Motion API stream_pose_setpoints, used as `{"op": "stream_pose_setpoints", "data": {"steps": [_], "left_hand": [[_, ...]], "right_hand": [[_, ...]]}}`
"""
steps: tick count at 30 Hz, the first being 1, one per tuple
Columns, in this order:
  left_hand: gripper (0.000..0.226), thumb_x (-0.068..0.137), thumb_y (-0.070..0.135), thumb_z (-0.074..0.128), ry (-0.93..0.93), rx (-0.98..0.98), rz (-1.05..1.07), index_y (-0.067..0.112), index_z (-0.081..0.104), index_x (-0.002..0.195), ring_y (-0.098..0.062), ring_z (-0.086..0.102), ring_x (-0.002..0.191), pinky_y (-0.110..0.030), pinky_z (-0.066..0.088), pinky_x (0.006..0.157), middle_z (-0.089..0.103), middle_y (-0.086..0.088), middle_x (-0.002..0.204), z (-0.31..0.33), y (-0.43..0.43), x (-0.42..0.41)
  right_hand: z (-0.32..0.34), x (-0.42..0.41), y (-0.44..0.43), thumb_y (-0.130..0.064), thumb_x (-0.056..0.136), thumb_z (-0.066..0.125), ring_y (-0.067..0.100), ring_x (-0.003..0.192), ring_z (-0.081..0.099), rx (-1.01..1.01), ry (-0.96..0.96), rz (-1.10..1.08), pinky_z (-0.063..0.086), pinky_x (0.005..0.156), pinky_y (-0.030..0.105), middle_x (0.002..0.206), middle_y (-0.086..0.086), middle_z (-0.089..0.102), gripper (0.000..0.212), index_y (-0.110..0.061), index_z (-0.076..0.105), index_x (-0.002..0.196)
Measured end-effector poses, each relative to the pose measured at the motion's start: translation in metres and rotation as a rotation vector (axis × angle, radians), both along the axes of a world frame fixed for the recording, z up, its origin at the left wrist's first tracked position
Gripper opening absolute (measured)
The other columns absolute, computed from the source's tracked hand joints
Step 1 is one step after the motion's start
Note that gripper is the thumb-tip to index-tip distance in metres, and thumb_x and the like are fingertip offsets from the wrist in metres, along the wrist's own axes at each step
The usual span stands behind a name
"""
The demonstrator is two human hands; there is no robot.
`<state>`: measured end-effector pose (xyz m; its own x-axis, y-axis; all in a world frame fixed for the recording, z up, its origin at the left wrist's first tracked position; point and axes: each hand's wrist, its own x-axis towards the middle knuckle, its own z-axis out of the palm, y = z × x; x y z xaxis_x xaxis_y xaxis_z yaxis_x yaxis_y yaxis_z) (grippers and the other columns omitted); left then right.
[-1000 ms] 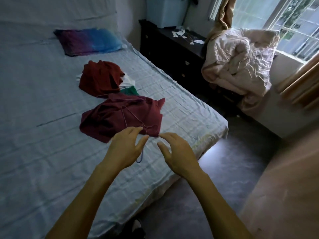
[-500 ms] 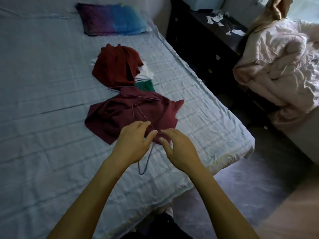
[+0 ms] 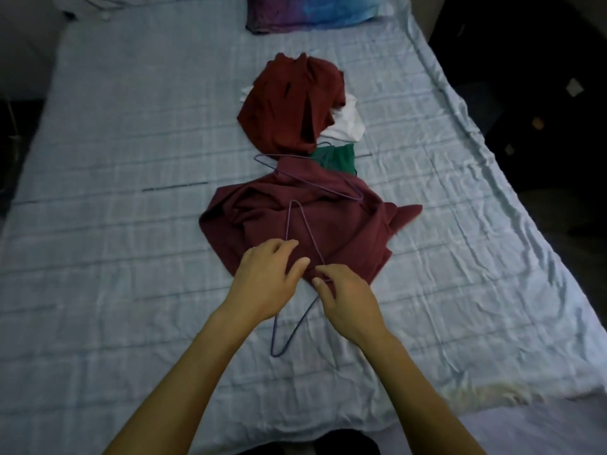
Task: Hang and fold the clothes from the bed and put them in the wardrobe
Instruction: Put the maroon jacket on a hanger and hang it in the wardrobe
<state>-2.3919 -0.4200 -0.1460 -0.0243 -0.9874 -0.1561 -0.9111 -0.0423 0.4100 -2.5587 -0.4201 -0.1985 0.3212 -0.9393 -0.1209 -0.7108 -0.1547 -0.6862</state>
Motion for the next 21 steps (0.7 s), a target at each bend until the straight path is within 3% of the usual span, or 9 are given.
{"op": "stream_pose_setpoints", "data": {"steps": [4, 8, 15, 21], "left_hand": [[0.05, 0.096, 0.046, 0.04, -0.028, 0.039, 0.034, 0.013, 0.05, 0.133, -0.022, 0.053, 0.115, -0.039, 0.04, 0.1, 0.056, -0.006, 0.128, -0.02, -0.03, -0.011], [0.047, 0.097, 0.042, 0.042, -0.03, 0.067, 0.032, 0.013, 0.051, 0.132, -0.022, 0.054, 0.113, -0.038, 0.04, 0.099, 0.058, -0.006, 0.125, -0.048, -0.055, -0.008], [0.045, 0.096, 0.042, 0.041, -0.067, 0.096, 0.009, 0.013, 0.051, 0.13, -0.025, 0.056, 0.107, -0.038, 0.041, 0.096, 0.059, -0.007, 0.12, -0.111, -0.117, 0.024], [0.045, 0.096, 0.041, 0.041, -0.113, 0.103, -0.007, 0.014, 0.05, 0.131, -0.029, 0.054, 0.109, -0.04, 0.037, 0.096, 0.057, -0.01, 0.122, -0.16, -0.177, 0.049]], "right_hand": [[-0.028, -0.003, -0.029, -0.051, 0.09, 0.033, 0.015, 0.105, 0.059, 0.083, -0.006, 0.07, 0.047, 0.091, 0.03, 0.118, 0.0, 0.063, 0.055, -0.015, 0.06, 0.123], [-0.062, 0.001, -0.042, -0.038, 0.095, 0.049, 0.015, 0.105, 0.059, 0.15, 0.028, 0.112, 0.044, 0.09, 0.026, 0.118, 0.001, 0.063, 0.038, -0.016, 0.06, 0.124], [-0.125, 0.02, -0.044, -0.043, 0.096, 0.045, 0.018, 0.116, 0.054, 0.392, 0.126, 0.101, 0.043, 0.098, 0.034, 0.131, -0.001, 0.055, 0.042, -0.021, 0.053, 0.131], [-0.169, 0.037, -0.043, -0.044, 0.097, 0.043, 0.014, 0.119, 0.053, 0.531, 0.222, 0.022, 0.039, 0.099, 0.026, 0.133, -0.004, 0.054, 0.04, -0.025, 0.052, 0.131]]}}
